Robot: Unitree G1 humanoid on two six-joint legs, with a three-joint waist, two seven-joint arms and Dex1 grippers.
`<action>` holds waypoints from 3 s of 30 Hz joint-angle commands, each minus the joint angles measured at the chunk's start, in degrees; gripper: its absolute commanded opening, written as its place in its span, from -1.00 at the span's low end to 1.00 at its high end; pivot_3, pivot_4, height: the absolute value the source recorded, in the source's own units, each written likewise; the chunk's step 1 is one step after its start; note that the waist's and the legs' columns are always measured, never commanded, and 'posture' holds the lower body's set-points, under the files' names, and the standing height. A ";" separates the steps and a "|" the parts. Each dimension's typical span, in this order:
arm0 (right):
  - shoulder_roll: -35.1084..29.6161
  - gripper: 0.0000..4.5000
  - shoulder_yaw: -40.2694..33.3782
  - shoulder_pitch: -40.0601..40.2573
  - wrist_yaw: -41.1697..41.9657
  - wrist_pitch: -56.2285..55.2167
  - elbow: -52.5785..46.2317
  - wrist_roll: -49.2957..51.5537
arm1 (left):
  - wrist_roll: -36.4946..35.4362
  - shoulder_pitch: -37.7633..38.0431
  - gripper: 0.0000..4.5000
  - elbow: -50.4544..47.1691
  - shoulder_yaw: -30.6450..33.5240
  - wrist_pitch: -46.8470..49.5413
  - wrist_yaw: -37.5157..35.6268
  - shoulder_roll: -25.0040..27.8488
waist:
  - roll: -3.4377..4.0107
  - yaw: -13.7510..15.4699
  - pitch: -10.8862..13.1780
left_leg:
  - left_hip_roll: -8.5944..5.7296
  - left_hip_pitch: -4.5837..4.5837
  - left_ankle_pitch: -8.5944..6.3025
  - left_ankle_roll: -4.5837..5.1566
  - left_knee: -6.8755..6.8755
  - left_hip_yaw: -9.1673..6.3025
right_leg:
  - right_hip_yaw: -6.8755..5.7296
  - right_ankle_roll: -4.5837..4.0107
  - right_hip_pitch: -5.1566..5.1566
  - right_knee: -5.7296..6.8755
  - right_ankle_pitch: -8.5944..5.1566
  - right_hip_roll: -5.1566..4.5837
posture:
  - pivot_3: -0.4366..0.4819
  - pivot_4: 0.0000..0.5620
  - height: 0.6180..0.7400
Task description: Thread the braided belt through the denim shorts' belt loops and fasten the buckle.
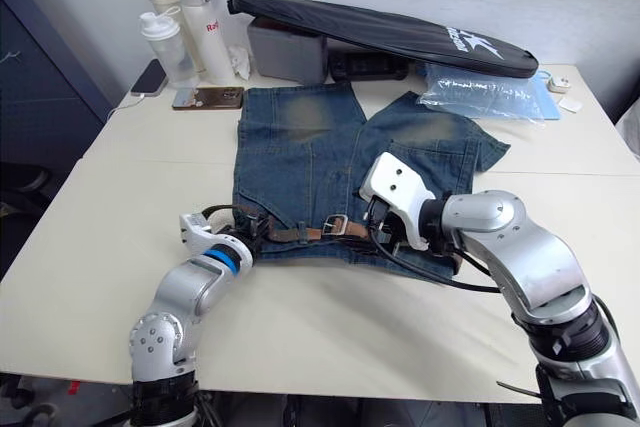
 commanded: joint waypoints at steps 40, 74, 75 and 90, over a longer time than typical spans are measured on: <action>-8.66 1.00 2.65 4.26 3.42 -10.52 -4.10 -3.10 | -13.55 -24.74 0.99 0.24 -5.52 53.49 -51.92 55.94 | 0.03 0.58 0.08 | -0.06 -0.04 0.00 -0.14 -0.53 0.05 | -0.15 -0.71 -0.35 0.03 -0.37 -0.29 | -0.05 -0.47 1.00; 1.99 -0.41 15.88 15.29 -7.33 -42.36 5.78 -41.95 | 57.41 -44.93 1.00 16.45 -22.30 25.53 -114.38 55.11 | -0.17 -0.47 0.10 | 0.08 0.01 0.21 -0.20 -0.82 0.45 | 0.33 -0.61 -0.95 0.97 -0.33 -0.08 | -0.05 -0.47 1.00; 2.30 -0.41 15.78 15.27 -7.98 -43.03 6.17 -42.64 | 57.56 -44.78 1.00 16.29 -22.31 25.52 -114.71 54.98 | -0.18 -0.45 0.10 | 0.08 0.01 0.21 -0.20 -0.79 0.45 | 0.32 -0.61 -0.95 1.00 -0.32 -0.08 | -0.05 -0.47 1.00; 5.36 -0.41 13.94 15.40 -10.57 -53.18 11.48 -45.77 | 59.28 -42.20 1.00 12.61 -21.04 26.34 -118.45 55.68 | -0.18 -0.50 0.09 | 0.08 0.04 0.22 -0.21 -0.62 0.43 | 0.33 -0.59 -0.92 1.27 -0.32 -0.01 | -0.05 -0.47 1.00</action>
